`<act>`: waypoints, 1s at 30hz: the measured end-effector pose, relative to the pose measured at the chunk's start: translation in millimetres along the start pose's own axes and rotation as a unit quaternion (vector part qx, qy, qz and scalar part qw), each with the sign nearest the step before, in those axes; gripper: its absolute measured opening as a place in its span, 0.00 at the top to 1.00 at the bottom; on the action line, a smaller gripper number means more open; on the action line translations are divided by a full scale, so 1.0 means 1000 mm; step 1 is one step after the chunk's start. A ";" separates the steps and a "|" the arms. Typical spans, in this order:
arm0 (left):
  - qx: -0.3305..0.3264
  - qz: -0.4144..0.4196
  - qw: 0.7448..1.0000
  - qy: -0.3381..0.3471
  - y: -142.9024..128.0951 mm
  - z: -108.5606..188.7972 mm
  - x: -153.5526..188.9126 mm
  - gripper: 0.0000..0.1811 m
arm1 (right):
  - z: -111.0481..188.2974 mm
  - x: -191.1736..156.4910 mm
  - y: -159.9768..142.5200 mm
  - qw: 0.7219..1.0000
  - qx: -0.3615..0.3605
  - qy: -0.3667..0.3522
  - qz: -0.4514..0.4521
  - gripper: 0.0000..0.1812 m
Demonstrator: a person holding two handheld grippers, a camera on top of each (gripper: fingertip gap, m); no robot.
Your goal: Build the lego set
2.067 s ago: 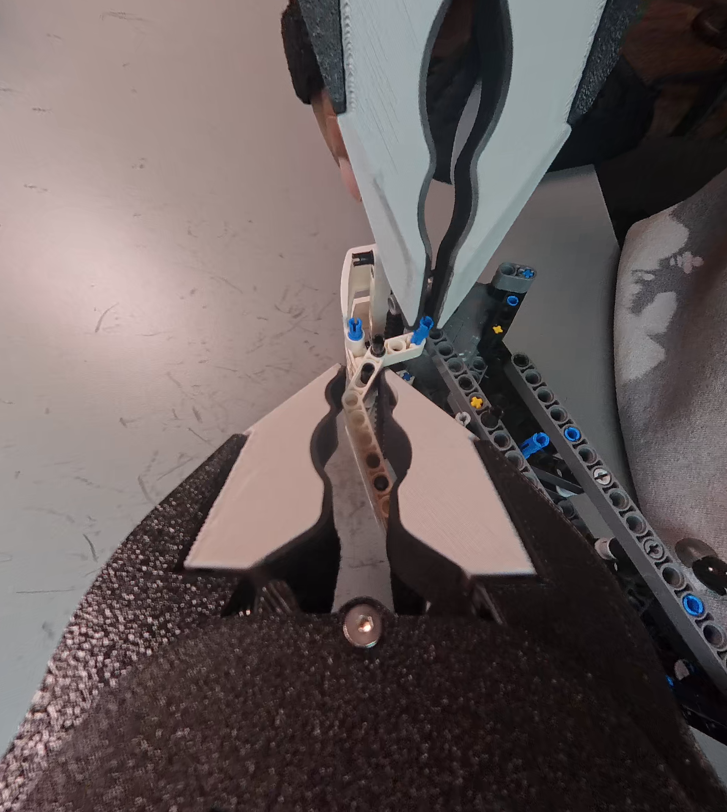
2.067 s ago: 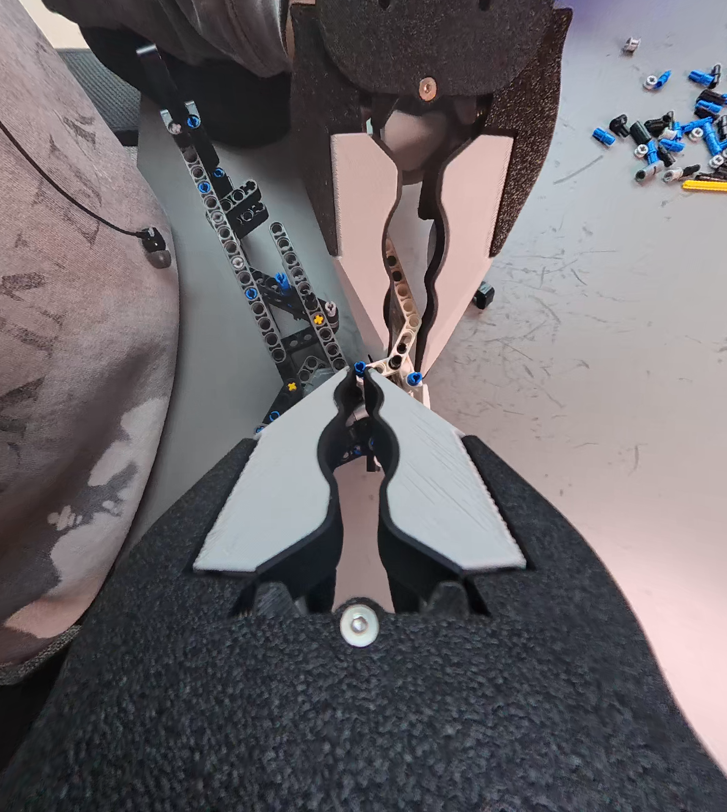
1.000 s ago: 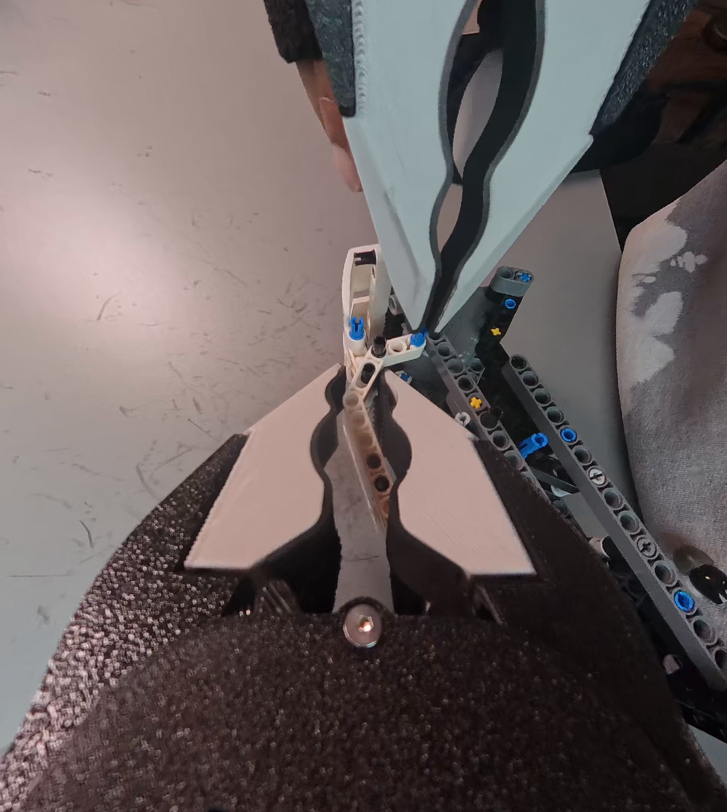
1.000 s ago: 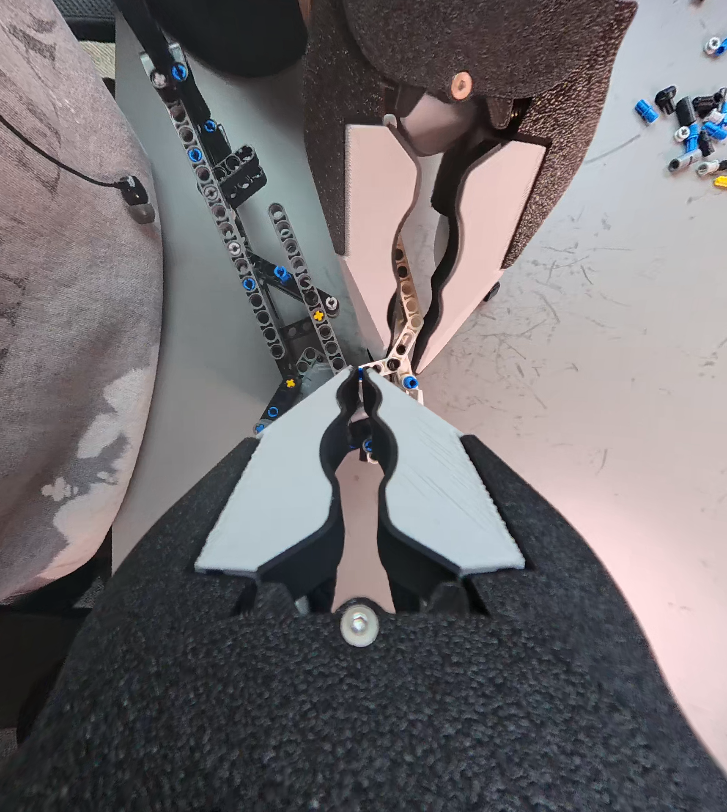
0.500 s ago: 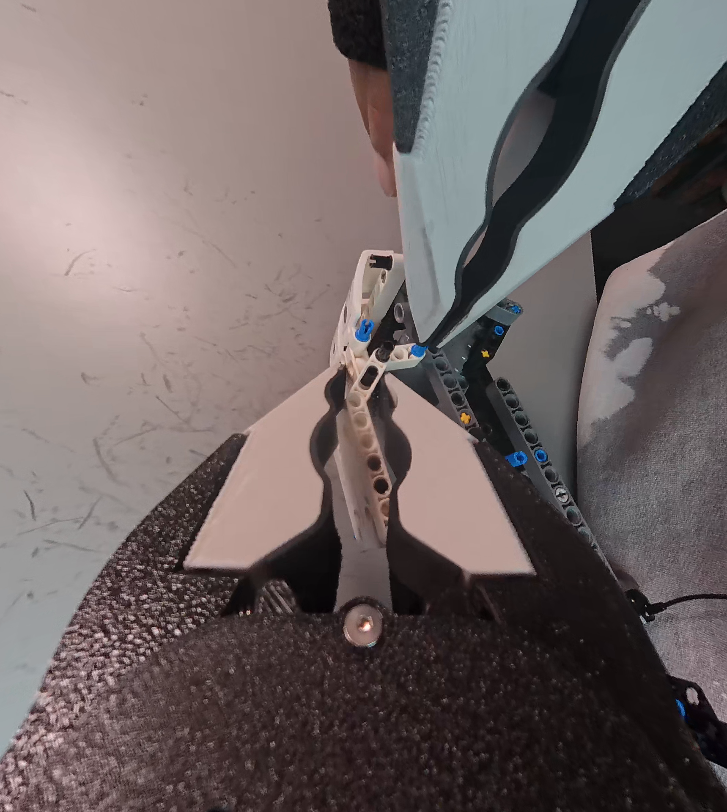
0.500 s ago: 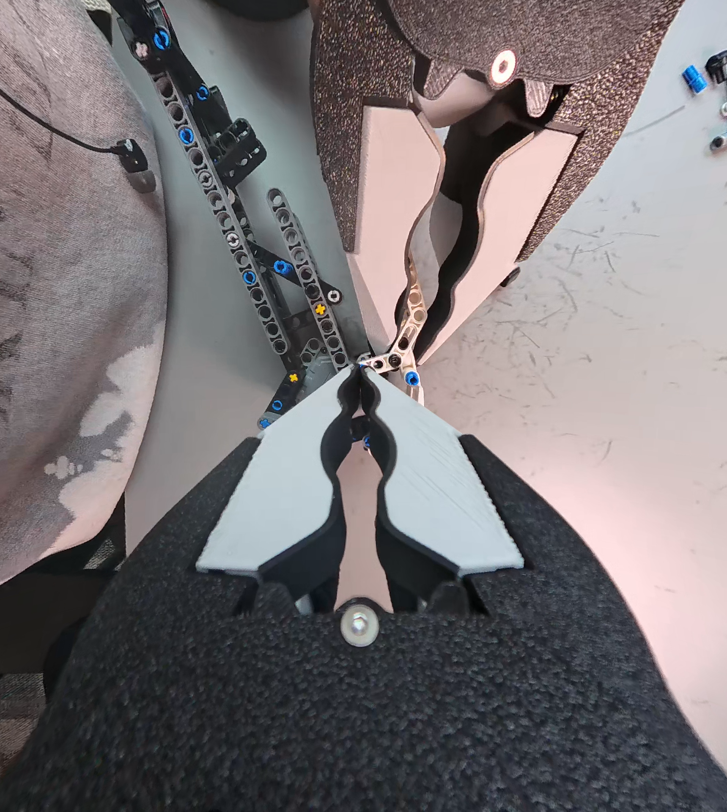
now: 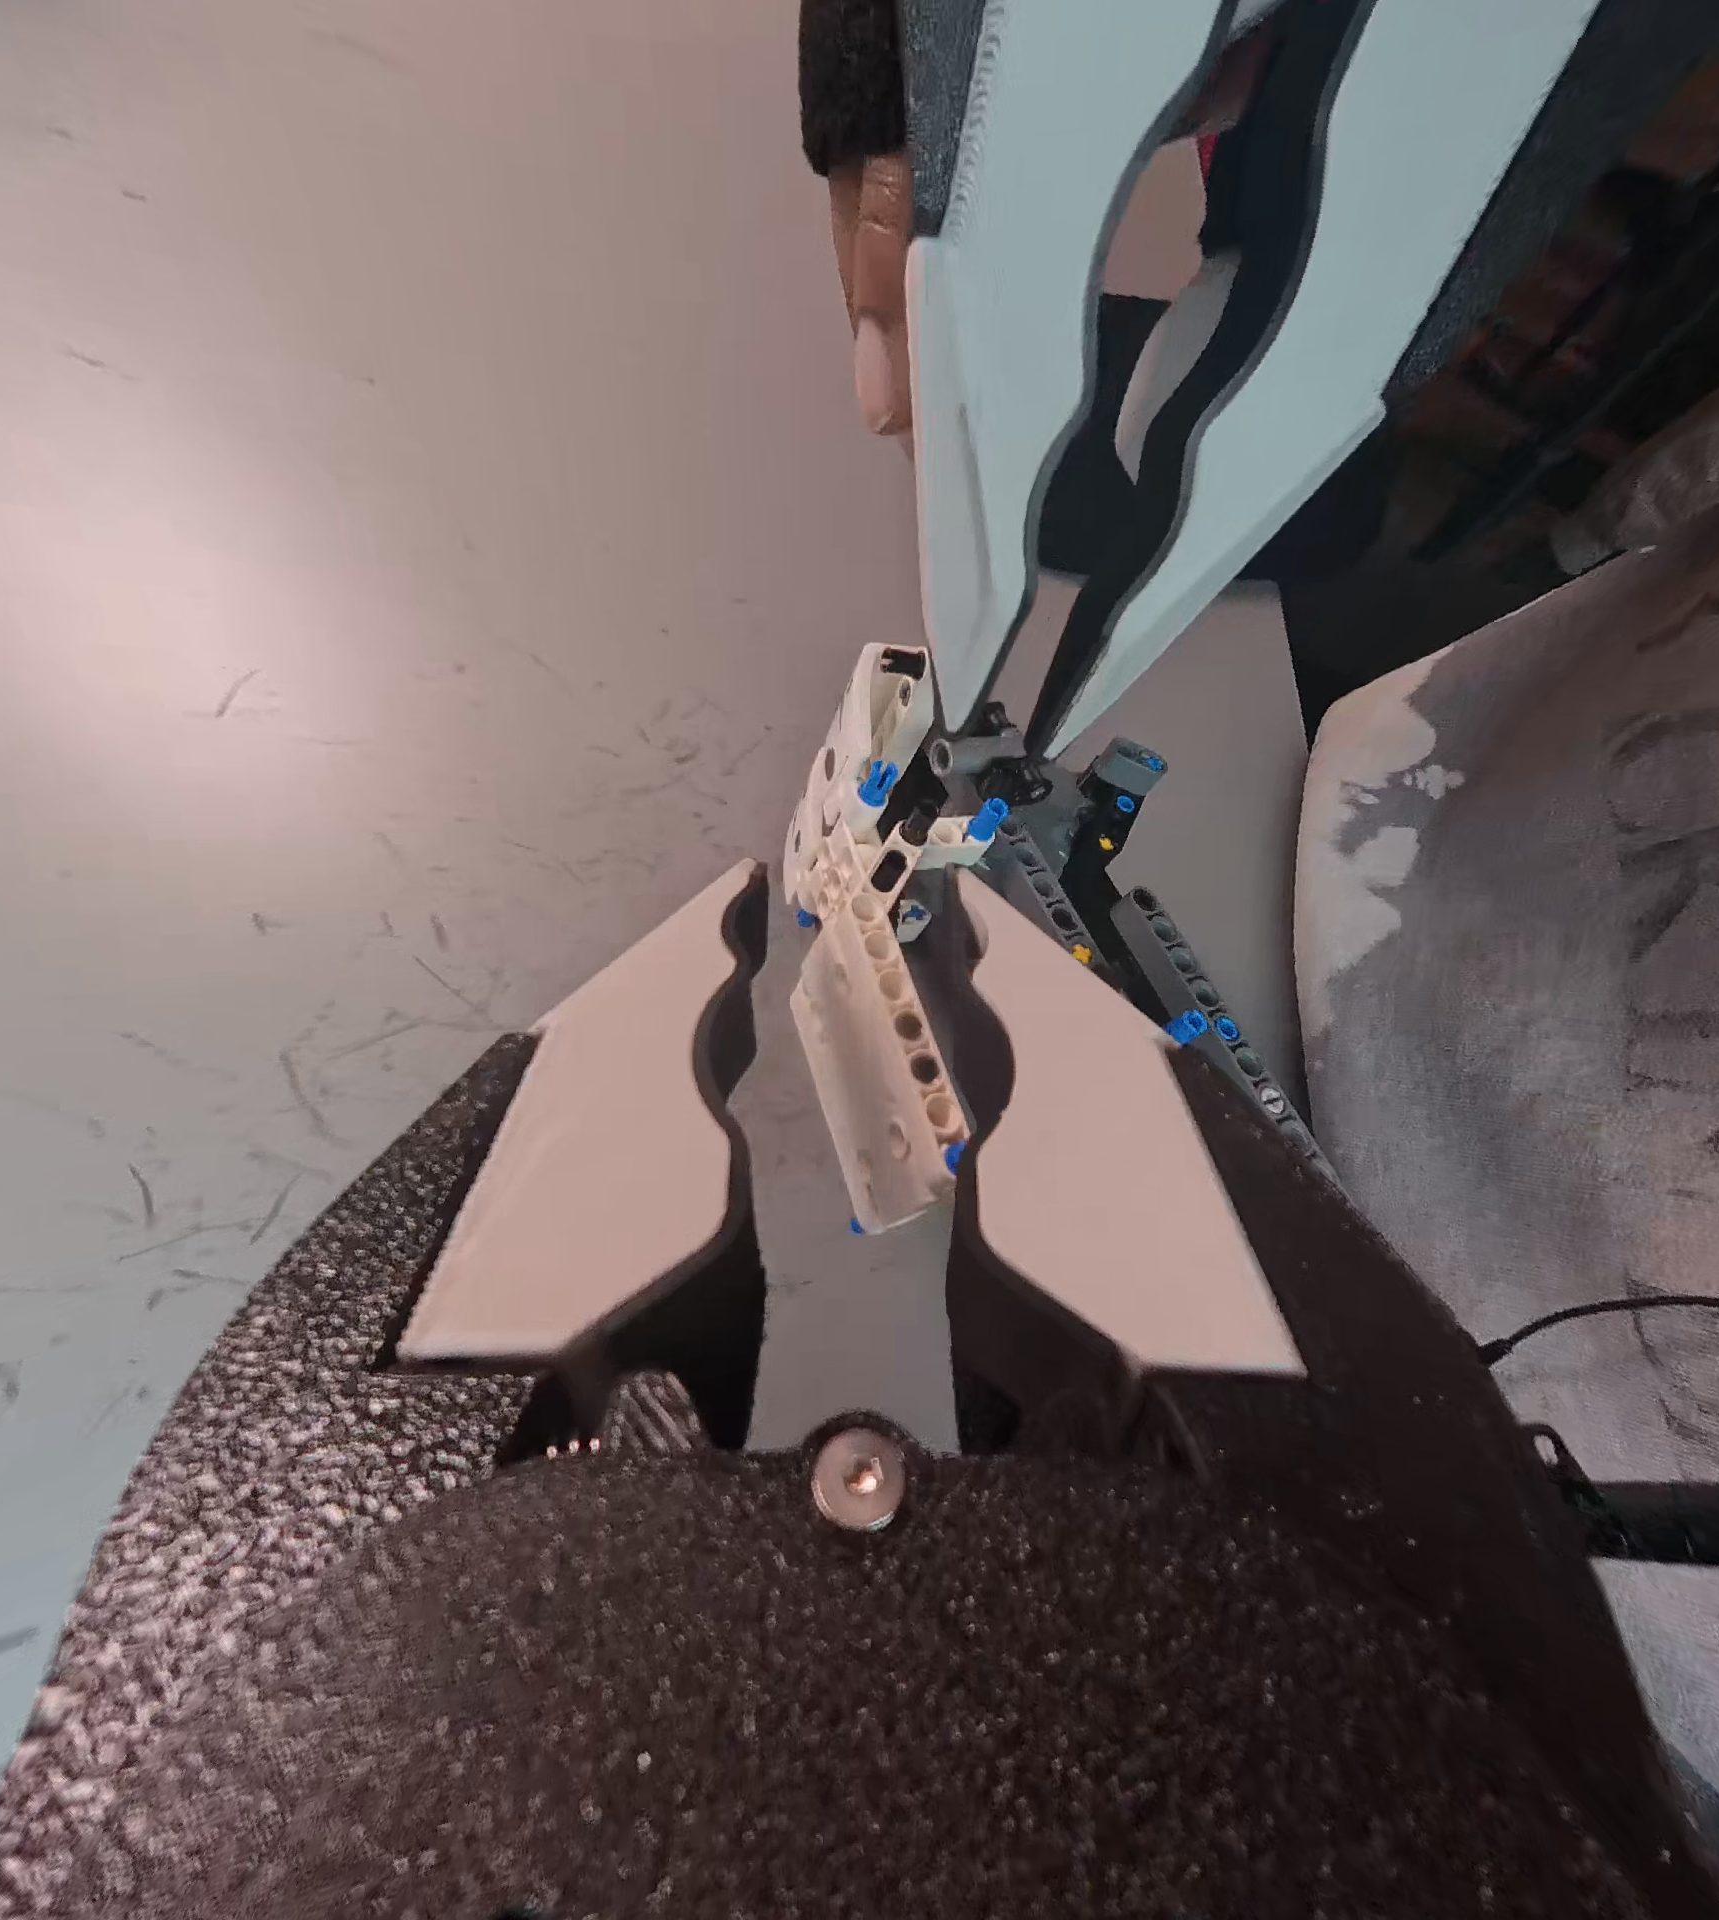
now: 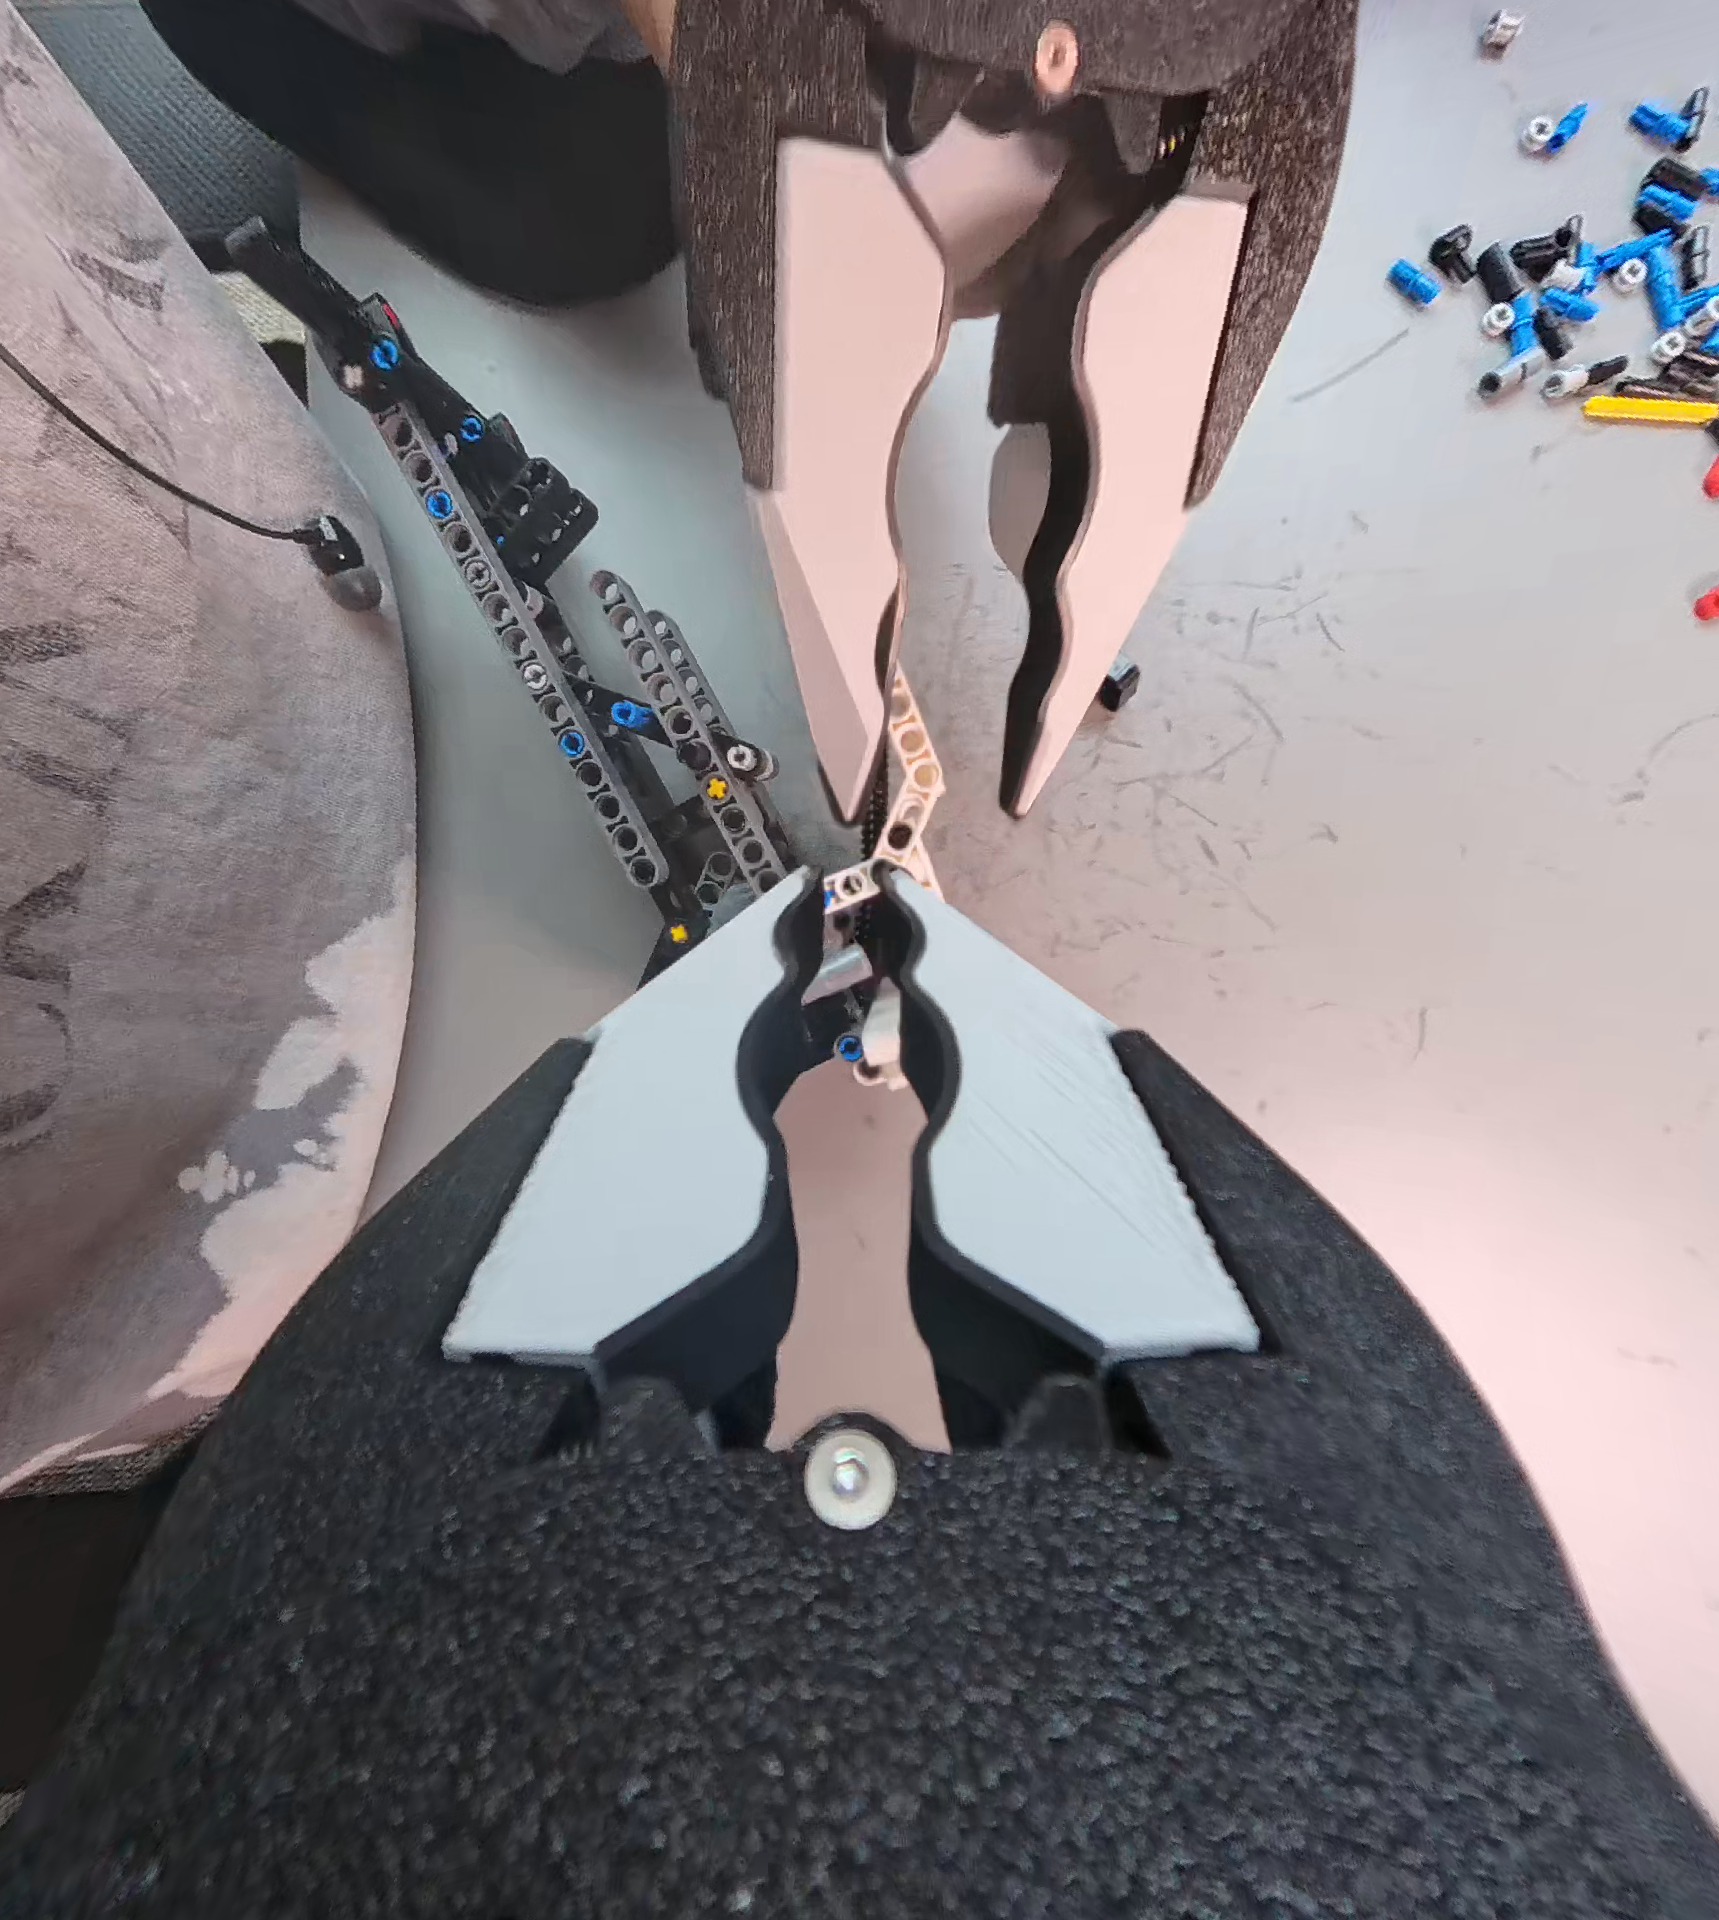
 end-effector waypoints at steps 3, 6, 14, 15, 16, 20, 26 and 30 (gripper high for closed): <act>0.049 0.005 0.999 -0.002 0.013 0.021 -0.008 0.81 | 0.005 0.002 -0.006 1.000 0.007 -0.013 0.002 0.86; 0.068 0.012 0.996 0.048 0.013 0.046 -0.036 0.81 | 0.006 0.004 -0.017 1.000 0.024 -0.018 -0.004 0.76; -0.023 0.068 0.989 0.127 -0.054 0.083 -0.077 0.82 | -0.011 0.008 -0.038 0.997 0.071 -0.014 -0.020 0.68; -0.031 0.077 0.989 0.124 -0.060 0.079 -0.075 0.82 | -0.013 0.008 -0.039 0.997 0.077 -0.008 -0.023 0.69; -0.039 0.080 0.988 0.124 -0.065 0.073 -0.073 0.82 | -0.015 0.007 -0.040 0.996 0.083 0.001 -0.024 0.70; -0.068 0.061 0.988 0.123 -0.070 0.044 -0.064 0.82 | -0.019 0.006 -0.041 0.995 0.097 0.009 -0.014 0.76; -0.100 0.048 0.986 0.121 -0.067 0.010 -0.065 0.81 | -0.018 0.013 -0.043 0.994 0.106 -0.012 -0.007 0.76; -0.097 0.036 0.984 0.146 -0.063 0.006 -0.074 0.96 | -0.012 0.013 -0.040 0.990 0.142 -0.017 -0.003 0.76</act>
Point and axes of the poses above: each gripper's, where its closed fingertips meet, z back along the fingers, y out of its top, x = y × z across the jaws, the point moved 1 cm from there along z, back along the fingers, and after that the axes turned 4 degrees about y, right-handed, at the moved point
